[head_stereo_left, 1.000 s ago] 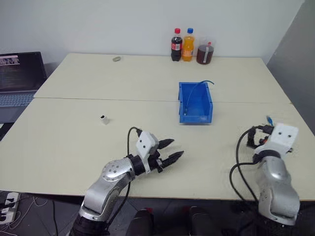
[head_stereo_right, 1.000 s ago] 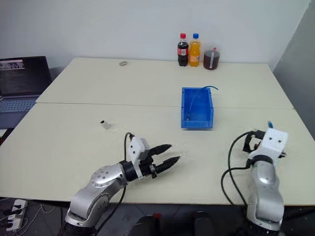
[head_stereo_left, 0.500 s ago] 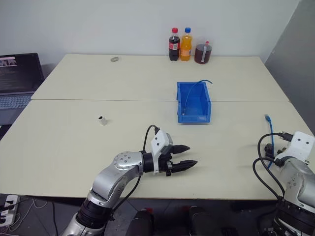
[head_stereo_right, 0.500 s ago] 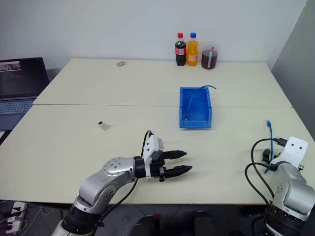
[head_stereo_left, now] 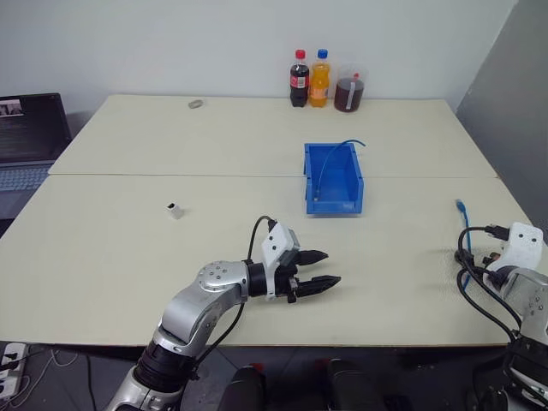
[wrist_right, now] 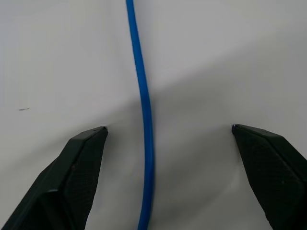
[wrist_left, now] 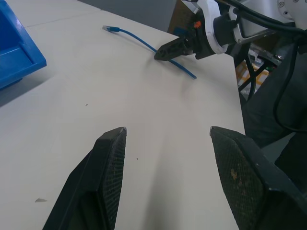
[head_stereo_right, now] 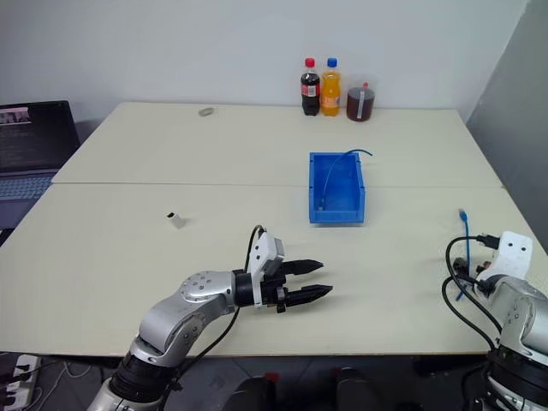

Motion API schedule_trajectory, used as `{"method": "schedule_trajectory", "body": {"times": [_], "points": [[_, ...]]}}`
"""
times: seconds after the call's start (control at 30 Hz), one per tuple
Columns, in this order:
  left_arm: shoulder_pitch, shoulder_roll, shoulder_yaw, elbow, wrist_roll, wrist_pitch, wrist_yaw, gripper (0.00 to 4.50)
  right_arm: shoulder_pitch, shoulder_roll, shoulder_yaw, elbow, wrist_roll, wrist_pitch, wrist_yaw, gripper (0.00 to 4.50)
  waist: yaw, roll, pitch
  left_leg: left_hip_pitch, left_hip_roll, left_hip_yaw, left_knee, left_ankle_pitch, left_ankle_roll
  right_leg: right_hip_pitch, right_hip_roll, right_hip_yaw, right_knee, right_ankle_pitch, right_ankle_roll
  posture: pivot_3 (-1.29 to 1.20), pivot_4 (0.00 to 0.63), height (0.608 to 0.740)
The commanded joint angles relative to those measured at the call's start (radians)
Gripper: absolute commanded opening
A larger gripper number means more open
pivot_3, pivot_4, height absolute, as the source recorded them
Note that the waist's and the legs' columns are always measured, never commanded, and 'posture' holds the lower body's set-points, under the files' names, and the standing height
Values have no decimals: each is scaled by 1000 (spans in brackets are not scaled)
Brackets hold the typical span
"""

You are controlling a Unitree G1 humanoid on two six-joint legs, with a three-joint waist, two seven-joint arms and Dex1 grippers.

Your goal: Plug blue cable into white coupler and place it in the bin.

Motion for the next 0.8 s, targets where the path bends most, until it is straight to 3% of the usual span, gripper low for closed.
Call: {"method": "schedule_trajectory", "body": {"times": [0.03,0.47,0.8], "points": [[-14,3,18,-12,3,-24,-2,2946,18,14,57,66,29,38,41,3360,-2,-1,-1,0,2,0,0,0,0,0,1,0,0,0,0,0,150,740],[-16,8,12,-9,7,-29,-2,2946,-26,20,61,44,29,60,31,27,-8,-4,-2,1,5,1,0,0,0,0,4,0,0,0,-1,0,150,740],[-25,9,10,13,19,-40,-3,2946,-140,-25,118,-72,47,116,53,27,-11,2,2,0,4,2,-2,0,0,-2,4,1,-1,0,-1,0,150,740]]}}
